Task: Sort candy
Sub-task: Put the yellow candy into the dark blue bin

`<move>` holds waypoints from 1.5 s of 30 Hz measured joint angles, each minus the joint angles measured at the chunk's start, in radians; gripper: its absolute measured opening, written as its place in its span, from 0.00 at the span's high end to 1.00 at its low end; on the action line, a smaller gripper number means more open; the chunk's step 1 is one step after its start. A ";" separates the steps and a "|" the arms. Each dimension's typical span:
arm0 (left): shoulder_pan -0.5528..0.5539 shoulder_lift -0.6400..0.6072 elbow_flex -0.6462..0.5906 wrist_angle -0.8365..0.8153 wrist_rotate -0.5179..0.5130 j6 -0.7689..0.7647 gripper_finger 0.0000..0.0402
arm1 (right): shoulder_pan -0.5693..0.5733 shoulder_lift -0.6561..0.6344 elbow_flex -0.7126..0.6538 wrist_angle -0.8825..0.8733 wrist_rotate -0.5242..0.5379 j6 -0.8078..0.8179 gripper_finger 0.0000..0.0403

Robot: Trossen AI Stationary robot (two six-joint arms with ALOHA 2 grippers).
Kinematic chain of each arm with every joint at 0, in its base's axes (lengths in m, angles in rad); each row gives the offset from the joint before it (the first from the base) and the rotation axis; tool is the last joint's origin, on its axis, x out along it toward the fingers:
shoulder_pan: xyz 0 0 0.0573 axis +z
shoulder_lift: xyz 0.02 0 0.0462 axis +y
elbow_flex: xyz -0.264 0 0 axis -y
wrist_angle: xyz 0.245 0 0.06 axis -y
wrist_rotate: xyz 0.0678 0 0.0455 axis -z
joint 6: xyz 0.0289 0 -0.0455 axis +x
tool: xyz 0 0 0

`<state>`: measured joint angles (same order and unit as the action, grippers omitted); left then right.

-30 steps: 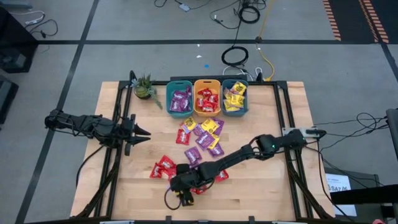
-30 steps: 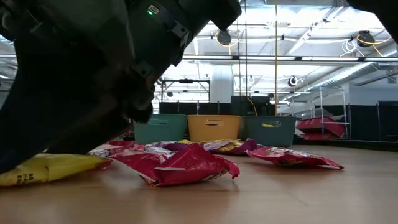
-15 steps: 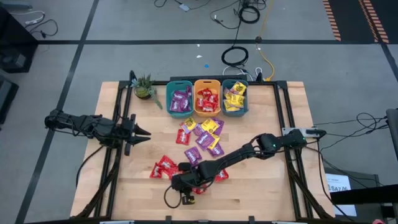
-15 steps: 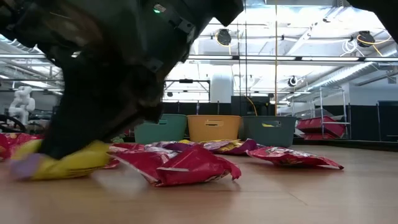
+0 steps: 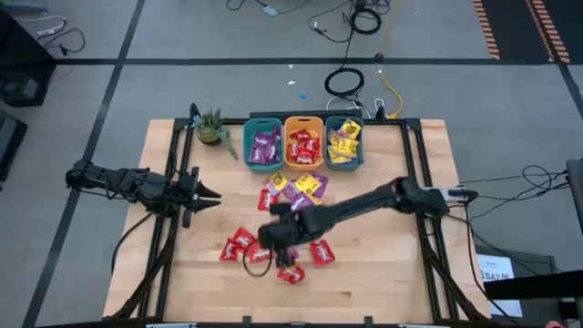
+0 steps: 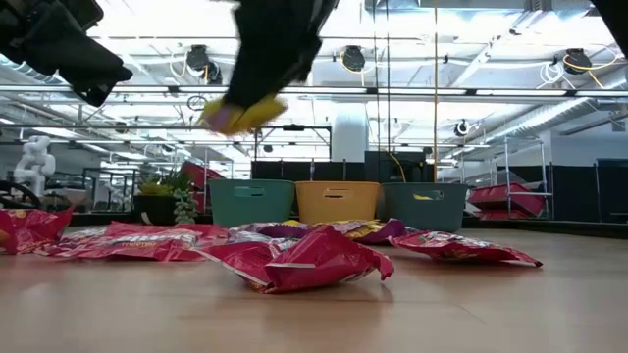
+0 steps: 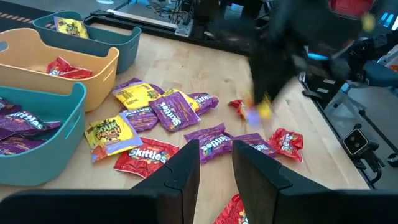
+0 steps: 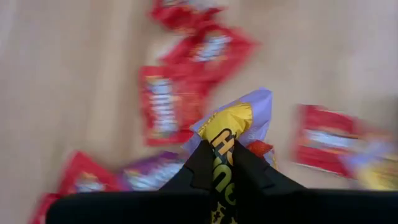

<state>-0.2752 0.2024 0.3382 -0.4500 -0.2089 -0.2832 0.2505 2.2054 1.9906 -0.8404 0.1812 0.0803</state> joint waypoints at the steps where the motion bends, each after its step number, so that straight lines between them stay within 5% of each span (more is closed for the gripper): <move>1: 0.000 0.000 0.000 0.000 0.000 0.000 0.74 | -0.016 -0.021 -0.002 -0.026 0.006 -0.018 0.95; 9: 0.000 0.000 0.000 0.000 -0.019 0.001 0.74 | -0.152 -0.292 -0.336 0.066 -0.004 -0.069 0.96; 17: 0.000 0.000 0.000 0.000 -0.214 -0.141 0.74 | -0.346 -0.672 -0.835 0.441 0.004 -0.032 0.96; 22: 0.001 0.000 0.000 0.036 -0.364 -0.217 0.74 | -0.527 -0.804 -1.046 0.616 0.009 0.017 0.96; 31: 0.001 0.000 0.000 0.107 -0.528 -0.181 0.73 | -0.751 -0.827 -1.113 0.678 -0.005 0.067 0.96; 40: 0.001 0.000 0.000 0.129 -0.635 -0.190 0.51 | -0.848 -0.822 -1.113 0.671 -0.076 0.092 0.95; 45: 0.001 0.000 0.000 0.157 -0.630 -0.182 0.48 | -0.859 -0.822 -1.112 0.667 -0.072 0.143 0.87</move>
<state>-0.2745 0.2024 0.3382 -0.2932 -0.8387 -0.4653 -0.6083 1.3838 0.8783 -0.1731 0.1089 0.2233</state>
